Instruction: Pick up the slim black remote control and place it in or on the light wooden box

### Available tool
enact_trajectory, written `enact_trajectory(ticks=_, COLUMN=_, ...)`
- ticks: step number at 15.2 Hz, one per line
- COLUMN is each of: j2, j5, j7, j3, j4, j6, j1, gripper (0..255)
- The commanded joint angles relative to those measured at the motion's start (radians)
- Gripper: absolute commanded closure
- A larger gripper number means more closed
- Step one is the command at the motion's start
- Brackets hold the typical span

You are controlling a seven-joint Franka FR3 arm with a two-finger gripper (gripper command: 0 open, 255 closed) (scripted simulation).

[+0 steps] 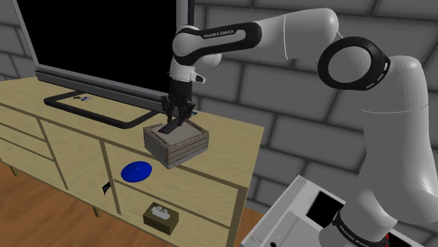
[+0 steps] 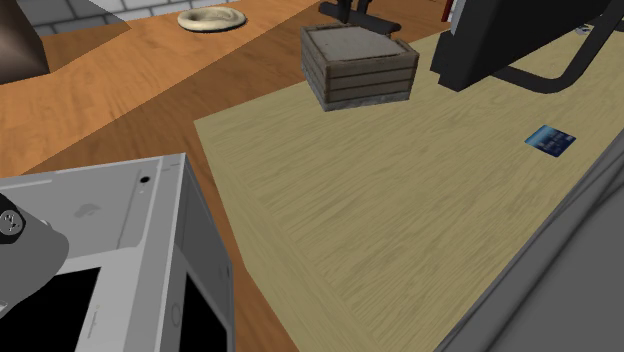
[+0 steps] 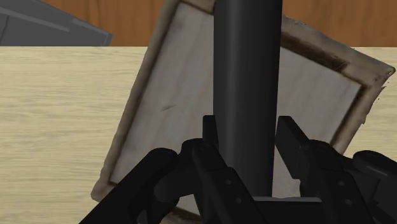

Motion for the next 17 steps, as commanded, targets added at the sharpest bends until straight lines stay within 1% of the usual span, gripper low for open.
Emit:
enact_trajectory(ticks=1, j2=0.003, j5=0.001, j7=-0.005, j3=0.0, j4=-0.023, j6=0.026, j1=0.001, gripper=255)
enact_trajectory(ticks=5, j2=0.013, j5=0.004, j7=-0.014, j3=0.001, j4=-0.059, j6=0.071, j1=0.001, gripper=255)
enact_trajectory(ticks=12, j2=0.013, j5=0.004, j7=-0.014, j3=0.0, j4=-0.059, j6=0.071, j1=0.001, gripper=255)
enact_trajectory(ticks=13, j2=0.013, j5=0.004, j7=-0.014, j3=0.0, j4=-0.059, j6=0.071, j1=0.001, gripper=0)
enact_trajectory(ticks=17, j2=0.013, j5=0.004, j7=-0.014, j3=0.0, j4=-0.059, j6=0.071, j1=0.001, gripper=0)
